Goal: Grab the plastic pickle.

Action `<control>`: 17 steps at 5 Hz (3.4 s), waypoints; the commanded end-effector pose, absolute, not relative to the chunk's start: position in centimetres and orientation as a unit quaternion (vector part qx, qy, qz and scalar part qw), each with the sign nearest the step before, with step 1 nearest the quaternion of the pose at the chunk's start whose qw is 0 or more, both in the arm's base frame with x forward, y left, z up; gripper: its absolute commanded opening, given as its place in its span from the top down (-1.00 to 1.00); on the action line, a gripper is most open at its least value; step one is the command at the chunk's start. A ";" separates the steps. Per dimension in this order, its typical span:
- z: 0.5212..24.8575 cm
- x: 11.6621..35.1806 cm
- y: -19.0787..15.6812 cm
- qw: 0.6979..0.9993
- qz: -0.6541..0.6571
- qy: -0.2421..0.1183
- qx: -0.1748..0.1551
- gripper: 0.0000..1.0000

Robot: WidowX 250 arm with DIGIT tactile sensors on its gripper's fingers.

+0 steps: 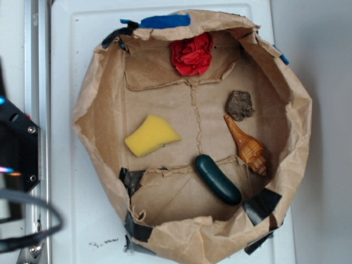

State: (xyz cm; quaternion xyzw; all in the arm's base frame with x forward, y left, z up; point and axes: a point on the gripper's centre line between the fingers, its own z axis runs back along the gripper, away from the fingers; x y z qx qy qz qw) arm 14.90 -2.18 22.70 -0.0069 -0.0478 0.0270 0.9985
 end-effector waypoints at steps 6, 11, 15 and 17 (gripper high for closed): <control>22.9 21.6 -6.1 0.947 -0.297 -0.113 -0.051 -1.00; 13.0 27.1 -0.8 0.944 -0.313 -0.105 0.020 -1.00; 8.1 27.1 -6.9 0.910 -0.406 -0.079 0.038 -1.00; 8.5 27.5 -7.0 0.909 -0.405 -0.089 0.037 -1.00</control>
